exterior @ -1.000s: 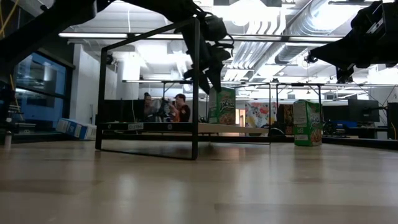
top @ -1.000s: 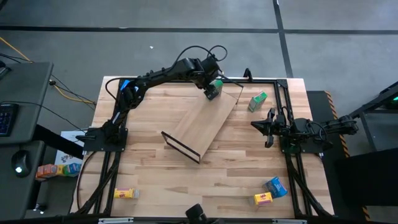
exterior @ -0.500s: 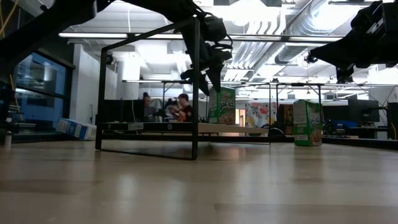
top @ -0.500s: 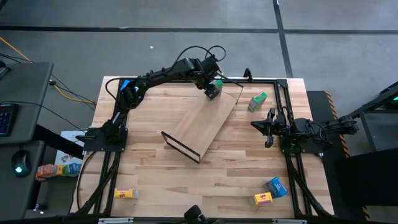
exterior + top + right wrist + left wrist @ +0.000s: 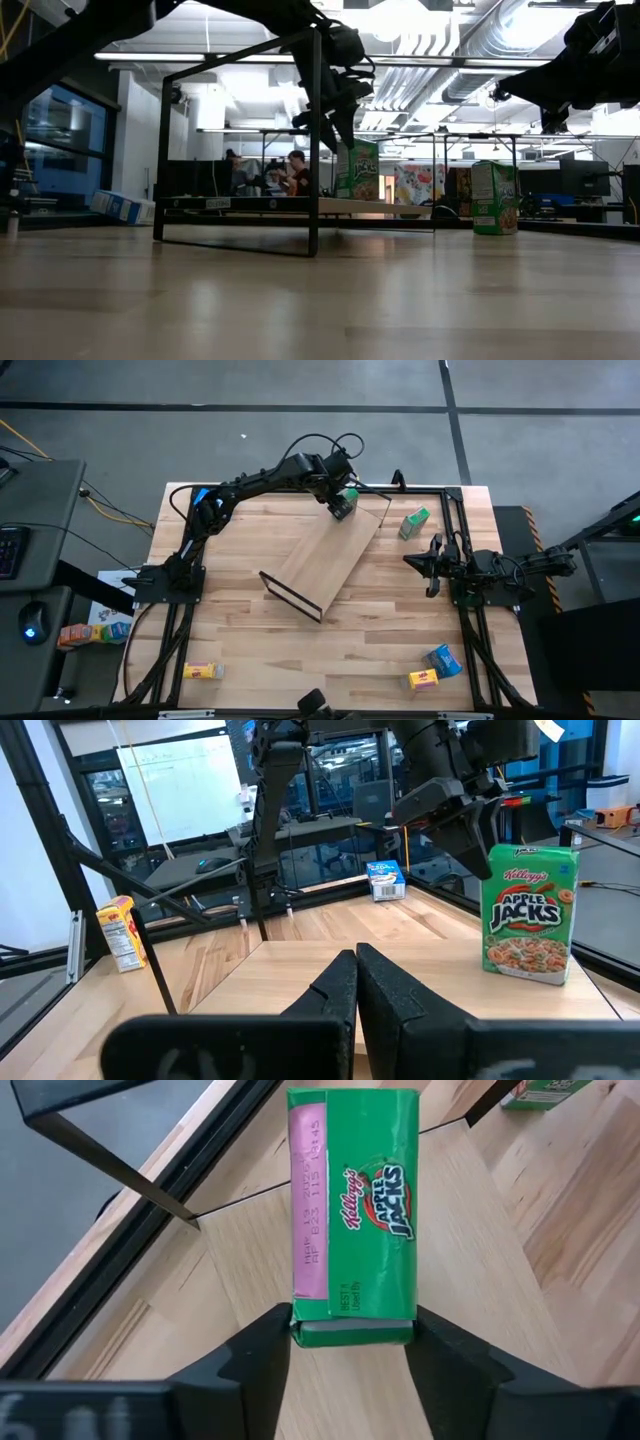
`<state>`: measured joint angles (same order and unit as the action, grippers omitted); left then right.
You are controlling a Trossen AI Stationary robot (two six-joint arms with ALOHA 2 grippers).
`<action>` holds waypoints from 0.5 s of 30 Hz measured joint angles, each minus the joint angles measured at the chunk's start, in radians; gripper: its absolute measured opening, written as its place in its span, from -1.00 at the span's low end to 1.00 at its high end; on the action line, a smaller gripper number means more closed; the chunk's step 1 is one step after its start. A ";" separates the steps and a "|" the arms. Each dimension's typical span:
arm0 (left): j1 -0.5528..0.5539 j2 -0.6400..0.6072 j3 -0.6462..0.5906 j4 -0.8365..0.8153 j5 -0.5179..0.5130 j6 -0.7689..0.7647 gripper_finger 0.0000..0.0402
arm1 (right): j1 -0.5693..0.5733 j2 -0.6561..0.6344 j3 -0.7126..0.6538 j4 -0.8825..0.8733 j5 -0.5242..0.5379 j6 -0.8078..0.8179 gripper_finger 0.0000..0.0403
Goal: Stack cereal on shelf
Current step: Put the left green cereal box on the shelf
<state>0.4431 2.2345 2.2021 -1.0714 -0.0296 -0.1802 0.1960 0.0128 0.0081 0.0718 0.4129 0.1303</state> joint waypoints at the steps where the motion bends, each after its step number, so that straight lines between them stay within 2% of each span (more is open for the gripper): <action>1: 0.000 0.000 0.000 0.000 0.000 0.000 -0.21 | 0.000 0.000 0.000 0.000 0.000 0.000 -1.00; 8: 0.000 -0.002 0.000 -0.008 0.000 0.000 -0.42 | 0.000 0.000 0.000 0.000 0.000 0.000 -1.00; 15: 0.014 -0.041 0.002 -0.071 -0.025 -0.056 -0.47 | 0.000 0.000 0.000 0.000 0.000 0.000 -1.00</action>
<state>0.4571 2.1938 2.2036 -1.1421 -0.0547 -0.2367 0.1959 0.0128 0.0078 0.0716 0.4129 0.1303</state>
